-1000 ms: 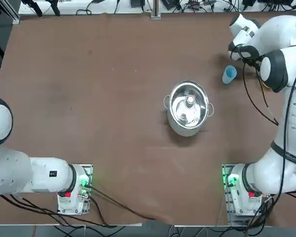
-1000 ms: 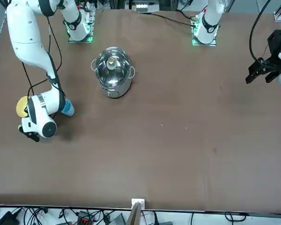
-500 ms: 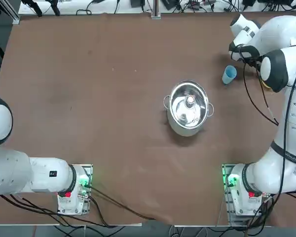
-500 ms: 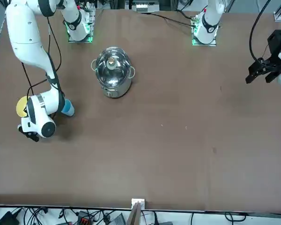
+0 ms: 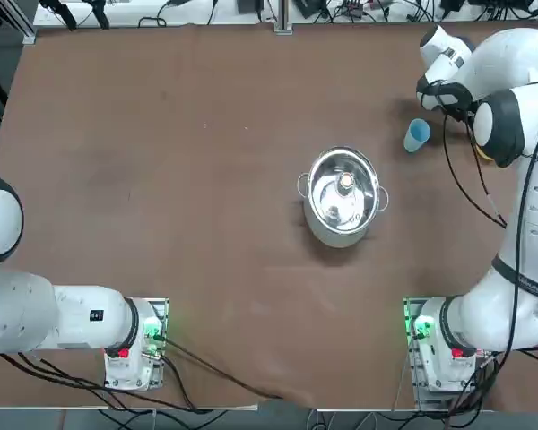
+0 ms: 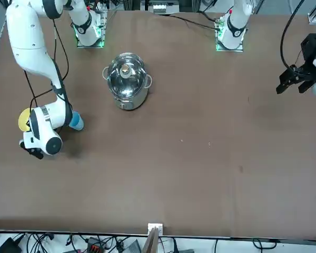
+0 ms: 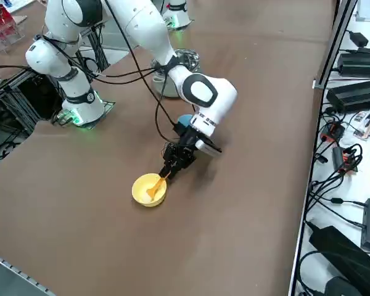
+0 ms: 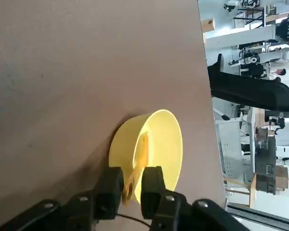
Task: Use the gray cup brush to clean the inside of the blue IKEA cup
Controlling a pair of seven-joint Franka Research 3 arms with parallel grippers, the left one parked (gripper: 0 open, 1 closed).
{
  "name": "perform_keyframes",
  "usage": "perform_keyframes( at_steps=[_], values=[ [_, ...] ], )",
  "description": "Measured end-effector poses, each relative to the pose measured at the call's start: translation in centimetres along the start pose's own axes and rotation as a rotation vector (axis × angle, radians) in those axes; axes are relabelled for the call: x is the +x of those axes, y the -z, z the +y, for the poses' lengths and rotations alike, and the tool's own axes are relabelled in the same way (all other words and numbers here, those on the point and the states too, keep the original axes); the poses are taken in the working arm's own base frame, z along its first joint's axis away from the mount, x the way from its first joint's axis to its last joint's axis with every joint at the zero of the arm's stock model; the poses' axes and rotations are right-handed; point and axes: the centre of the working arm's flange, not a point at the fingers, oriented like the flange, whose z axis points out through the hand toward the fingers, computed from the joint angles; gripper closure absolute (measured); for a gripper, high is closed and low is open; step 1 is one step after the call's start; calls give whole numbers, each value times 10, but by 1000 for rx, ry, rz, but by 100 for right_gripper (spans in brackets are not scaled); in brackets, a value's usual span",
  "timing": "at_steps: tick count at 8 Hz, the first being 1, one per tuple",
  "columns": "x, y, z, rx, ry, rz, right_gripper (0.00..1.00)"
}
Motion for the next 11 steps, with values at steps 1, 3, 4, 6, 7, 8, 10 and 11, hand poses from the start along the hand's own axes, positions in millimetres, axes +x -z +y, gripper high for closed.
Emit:
perform_keyframes(
  at_steps=[1, 3, 4, 6, 7, 8, 10, 11],
  values=[
    [0, 0, 0, 0, 0, 0, 74],
    [0, 0, 0, -1, 0, -1, 74],
    [0, 0, 0, -3, 1, -2, 74],
    [-1, -1, 0, -7, 2, -5, 74],
    [-1, -2, -1, -10, 2, -6, 74],
    [-2, -2, -1, -13, 3, -8, 74],
    [-2, -2, -1, -16, 4, -10, 74],
    [-3, -2, -1, -15, 5, -10, 74]
  ],
)
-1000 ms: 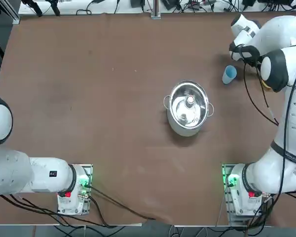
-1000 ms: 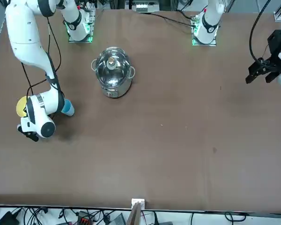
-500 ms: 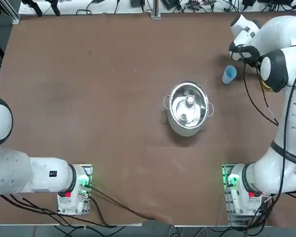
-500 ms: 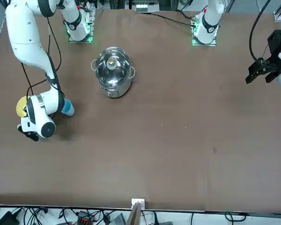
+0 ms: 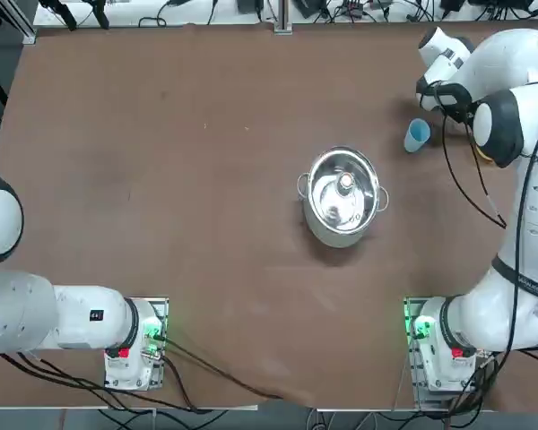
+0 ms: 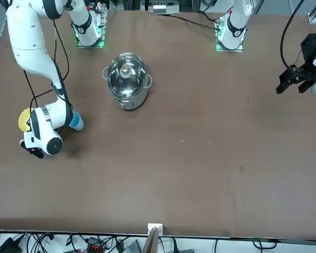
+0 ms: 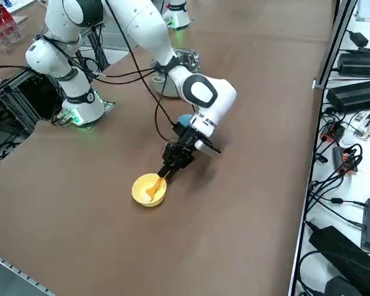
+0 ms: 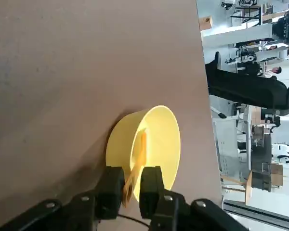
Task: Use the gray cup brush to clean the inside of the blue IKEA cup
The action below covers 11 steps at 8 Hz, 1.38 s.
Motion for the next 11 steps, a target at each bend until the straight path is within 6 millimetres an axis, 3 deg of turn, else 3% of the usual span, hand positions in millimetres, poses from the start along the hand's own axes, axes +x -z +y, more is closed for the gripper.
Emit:
perform_keyframes(
  at_steps=[3, 4, 7, 9, 11],
  values=[
    [-1, 1, -1, 1, 2, 1, 84],
    [-1, 1, -1, 1, 2, 1, 94],
    [6, 10, 3, 11, -11, 13, 96],
    [19, 29, 18, 24, -6, 18, 96],
    [33, 66, 53, 107, 34, -22, 96]
  ],
)
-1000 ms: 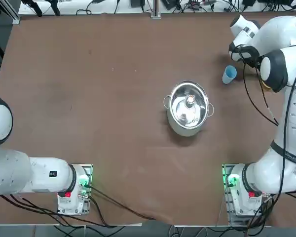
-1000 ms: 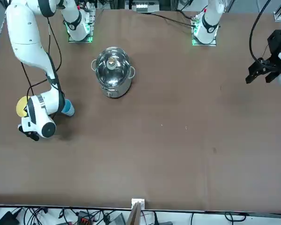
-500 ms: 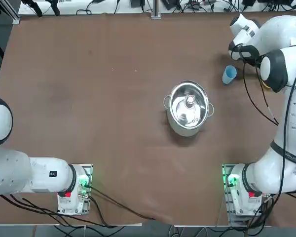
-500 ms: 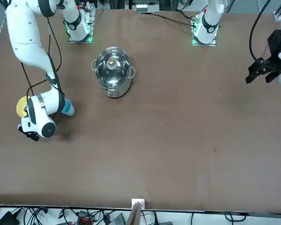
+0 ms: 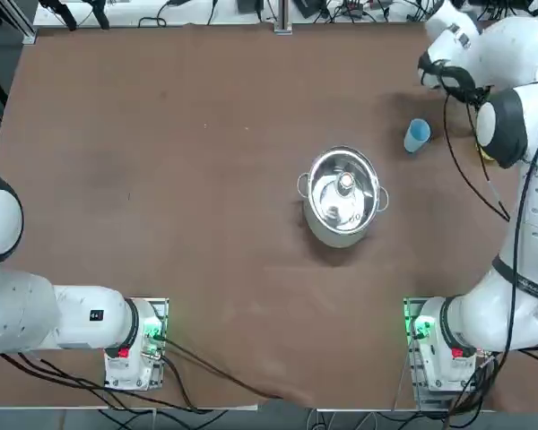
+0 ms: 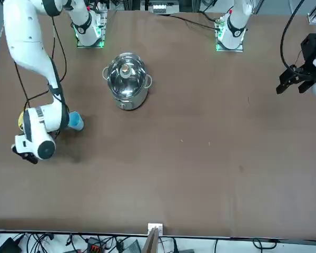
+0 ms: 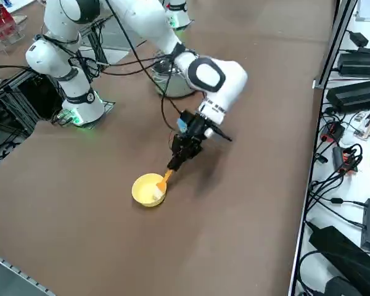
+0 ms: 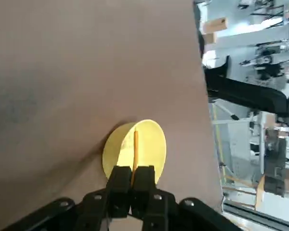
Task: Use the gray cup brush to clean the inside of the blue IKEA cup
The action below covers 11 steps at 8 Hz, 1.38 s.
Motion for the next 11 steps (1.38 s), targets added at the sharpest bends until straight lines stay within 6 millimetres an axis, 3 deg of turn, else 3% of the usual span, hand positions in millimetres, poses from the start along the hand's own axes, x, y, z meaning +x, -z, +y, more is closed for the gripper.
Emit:
perform_keyframes(
  at_steps=[3, 6, 8, 11],
  values=[
    [7, 57, 75, 146, 54, -15, 96],
    [-6, 108, 126, 301, 152, -71, 96],
    [-21, 157, 138, 475, 218, -127, 96],
    [-49, 206, 132, 679, 287, -142, 96]
  ],
)
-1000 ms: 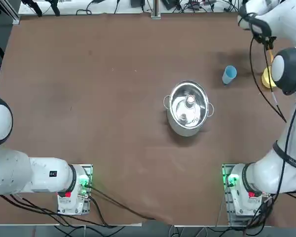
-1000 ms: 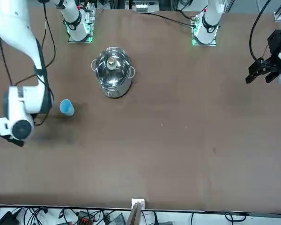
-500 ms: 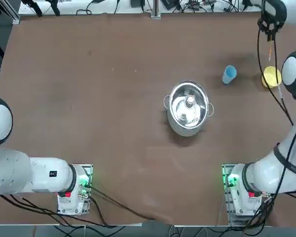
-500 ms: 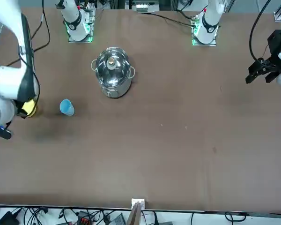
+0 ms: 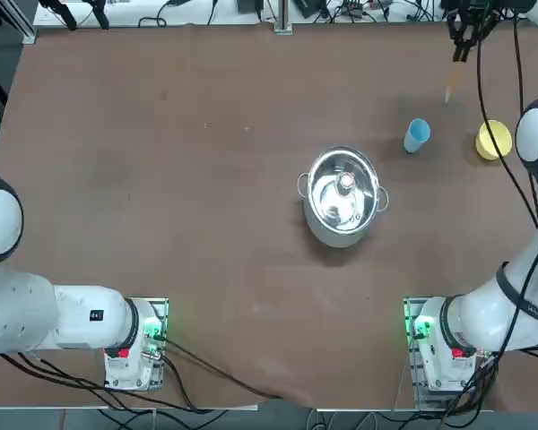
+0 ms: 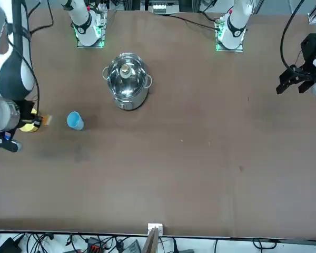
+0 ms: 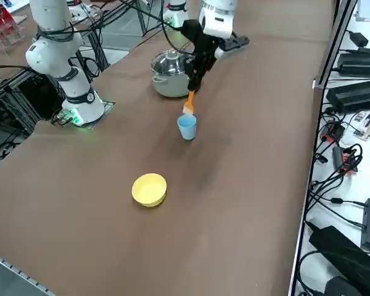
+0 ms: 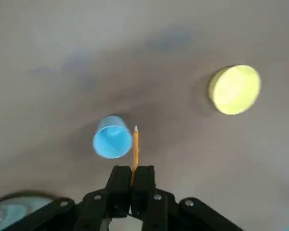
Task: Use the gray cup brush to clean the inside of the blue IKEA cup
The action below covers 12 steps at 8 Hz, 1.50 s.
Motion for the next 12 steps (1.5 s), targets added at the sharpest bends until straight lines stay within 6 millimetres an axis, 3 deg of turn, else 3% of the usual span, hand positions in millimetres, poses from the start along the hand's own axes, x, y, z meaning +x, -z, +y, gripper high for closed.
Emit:
perform_keyframes(
  at_steps=[1, 3, 5, 6, 12],
  values=[
    [-9, -2, -21, 23, 40, 20, 96],
    [-27, -35, -47, 56, 95, 89, 96],
    [-50, -77, -40, 74, 116, 120, 96],
    [-58, -86, -36, 74, 128, 117, 96],
    [-69, -119, -26, 12, 150, 79, 96]
  ],
)
